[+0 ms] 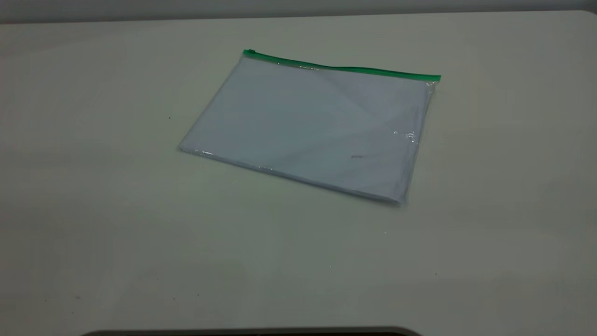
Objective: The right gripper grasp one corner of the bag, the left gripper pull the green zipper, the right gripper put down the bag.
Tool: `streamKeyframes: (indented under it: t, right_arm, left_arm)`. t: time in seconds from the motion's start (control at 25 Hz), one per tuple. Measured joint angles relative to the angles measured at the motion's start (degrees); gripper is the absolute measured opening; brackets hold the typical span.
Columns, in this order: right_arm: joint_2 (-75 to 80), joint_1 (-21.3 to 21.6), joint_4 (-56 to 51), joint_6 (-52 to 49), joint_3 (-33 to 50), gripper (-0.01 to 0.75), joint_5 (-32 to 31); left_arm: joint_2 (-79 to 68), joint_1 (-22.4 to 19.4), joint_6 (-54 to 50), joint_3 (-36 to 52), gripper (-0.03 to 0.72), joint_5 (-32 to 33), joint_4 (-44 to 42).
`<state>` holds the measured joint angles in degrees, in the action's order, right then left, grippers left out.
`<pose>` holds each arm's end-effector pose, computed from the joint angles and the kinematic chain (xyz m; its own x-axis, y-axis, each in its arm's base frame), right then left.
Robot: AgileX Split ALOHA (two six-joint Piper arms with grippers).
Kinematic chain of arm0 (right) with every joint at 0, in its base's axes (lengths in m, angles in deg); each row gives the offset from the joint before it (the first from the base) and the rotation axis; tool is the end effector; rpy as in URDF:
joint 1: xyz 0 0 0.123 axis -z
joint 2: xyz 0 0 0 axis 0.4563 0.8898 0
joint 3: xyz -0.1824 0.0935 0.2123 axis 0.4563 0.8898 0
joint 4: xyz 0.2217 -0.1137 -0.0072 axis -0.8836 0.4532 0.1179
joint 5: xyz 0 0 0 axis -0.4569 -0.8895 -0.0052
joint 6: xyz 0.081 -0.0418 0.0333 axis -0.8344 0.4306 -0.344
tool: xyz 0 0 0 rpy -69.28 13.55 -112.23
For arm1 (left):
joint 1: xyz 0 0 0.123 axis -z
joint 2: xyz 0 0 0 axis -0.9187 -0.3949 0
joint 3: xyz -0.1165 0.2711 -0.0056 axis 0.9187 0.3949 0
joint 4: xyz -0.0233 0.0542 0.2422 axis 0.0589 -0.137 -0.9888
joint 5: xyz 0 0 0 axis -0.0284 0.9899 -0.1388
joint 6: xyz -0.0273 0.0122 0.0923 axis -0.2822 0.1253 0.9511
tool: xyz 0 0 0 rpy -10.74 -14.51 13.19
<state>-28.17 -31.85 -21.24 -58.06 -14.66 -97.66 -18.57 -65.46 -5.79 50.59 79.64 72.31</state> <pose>-0.0200 0.0321 0.3273 -0.4734 -0.2088 -0.8558 -0.4584 0.8880 0.0369 0.0009 -0.0057 0.2944 -0.6014 0.0445 -0.7977 0.0883 0.9960 -0.0111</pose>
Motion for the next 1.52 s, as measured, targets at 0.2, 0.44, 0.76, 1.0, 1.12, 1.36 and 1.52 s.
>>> streamKeyframes:
  t: [0.2, 0.44, 0.76, 1.0, 1.12, 1.36, 1.52]
  right_arm:
    - [-2.9, 0.0, 3.7, -0.7, 3.3, 0.574, 0.1]
    - [-3.8, 0.0, 9.1, -0.9, 5.7, 0.574, 1.7]
    - [-3.8, 0.0, 11.3, -1.8, 12.0, 0.574, 6.9]
    - [-5.4, 0.0, 11.4, -2.3, 12.2, 0.574, 7.0]
    - [-7.7, 0.0, 12.0, -2.6, 12.6, 0.574, 7.0]
    - [-11.2, 0.0, 12.8, -3.2, 13.7, 0.574, 5.9]
    - [-11.2, 0.0, 12.8, -3.2, 13.7, 0.574, 5.8]
  left_arm:
    - [0.1, 0.0, 0.0, 4.6, 0.451, -0.8, -0.1]
    - [0.1, 0.0, 0.0, 6.5, 0.451, -1.5, -0.1]
    - [0.1, 0.0, 0.0, 6.5, 0.451, -1.5, -0.1]
    - [0.1, 0.0, -0.8, 6.5, 0.451, -1.5, -0.1]
    - [0.1, 0.0, -0.9, 6.5, 0.451, -1.5, -0.1]
    - [0.1, 0.0, -1.0, 6.5, 0.451, -1.5, -0.1]
    - [0.1, 0.0, -1.0, 6.5, 0.448, -1.5, -0.1]
